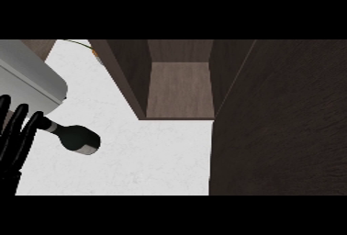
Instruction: Pick up the wine, place it into the cabinet and close the cabinet
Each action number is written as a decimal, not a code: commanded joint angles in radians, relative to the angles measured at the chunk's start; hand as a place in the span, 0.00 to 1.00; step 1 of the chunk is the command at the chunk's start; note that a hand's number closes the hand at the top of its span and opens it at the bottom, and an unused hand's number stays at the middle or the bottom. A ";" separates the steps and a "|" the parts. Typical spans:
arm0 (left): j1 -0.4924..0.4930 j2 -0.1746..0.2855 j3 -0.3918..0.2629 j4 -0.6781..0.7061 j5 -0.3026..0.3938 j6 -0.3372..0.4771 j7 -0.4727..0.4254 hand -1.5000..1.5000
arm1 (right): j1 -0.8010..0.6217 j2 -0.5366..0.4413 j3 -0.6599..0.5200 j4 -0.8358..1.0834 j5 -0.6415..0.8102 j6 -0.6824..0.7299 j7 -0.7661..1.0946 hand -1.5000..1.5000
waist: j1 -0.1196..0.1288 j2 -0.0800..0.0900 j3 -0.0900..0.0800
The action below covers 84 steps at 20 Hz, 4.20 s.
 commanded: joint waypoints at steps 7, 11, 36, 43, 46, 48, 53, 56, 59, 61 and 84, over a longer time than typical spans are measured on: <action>0.034 0.038 0.212 -0.058 0.172 -0.053 0.018 0.00 | 0.078 -0.009 -0.018 -0.157 -0.034 0.012 0.038 0.00 | -0.004 -0.002 0.000; 0.007 0.043 0.273 0.023 0.189 -0.070 -0.001 0.00 | 0.067 0.012 0.029 -0.193 0.016 -0.021 0.080 0.00 | -0.005 -0.002 0.000; -0.045 0.128 0.441 0.579 0.261 -0.340 -0.216 0.00 | -0.047 -0.030 -0.095 -0.160 -0.101 -0.003 0.168 0.00 | -0.007 0.001 0.000; -0.034 0.073 0.427 0.720 0.127 -0.356 -0.411 0.00 | -0.024 -0.002 -0.045 -0.230 -0.074 -0.015 0.193 0.00 | -0.013 -0.001 0.000; -0.009 0.088 0.427 0.746 0.145 -0.402 -0.416 0.00 | -0.123 -0.019 -0.069 -0.208 -0.066 -0.057 0.269 0.00 | -0.004 0.000 -0.001; -0.094 0.089 0.416 0.867 0.083 -0.376 -0.480 0.00 | -0.113 0.031 -0.020 -0.142 -0.003 -0.060 0.199 0.00 | -0.007 0.002 0.000; -0.114 0.074 0.393 0.929 0.048 -0.377 -0.534 0.00 | -0.044 0.021 -0.029 -0.177 -0.029 -0.013 0.163 0.00 | -0.011 0.001 0.000; -0.147 0.132 0.434 1.001 0.089 -0.412 -0.525 0.00 | -0.083 -0.002 -0.078 -0.205 -0.086 -0.026 0.223 0.00 | -0.012 0.001 0.000; -0.101 0.122 0.419 1.041 0.081 -0.470 -0.594 0.00 | -0.049 0.025 -0.021 -0.193 -0.012 -0.021 0.188 0.00 | -0.007 0.001 0.000; -0.115 0.069 0.379 1.091 0.015 -0.442 -0.676 0.00 | -0.029 0.008 -0.058 -0.227 -0.057 -0.009 0.202 0.00 | -0.014 0.000 0.000; -0.259 0.164 0.389 1.536 -0.059 -0.501 -0.951 0.00 | -0.049 0.037 -0.068 -0.167 -0.064 0.022 0.186 0.00 | -0.012 0.002 0.000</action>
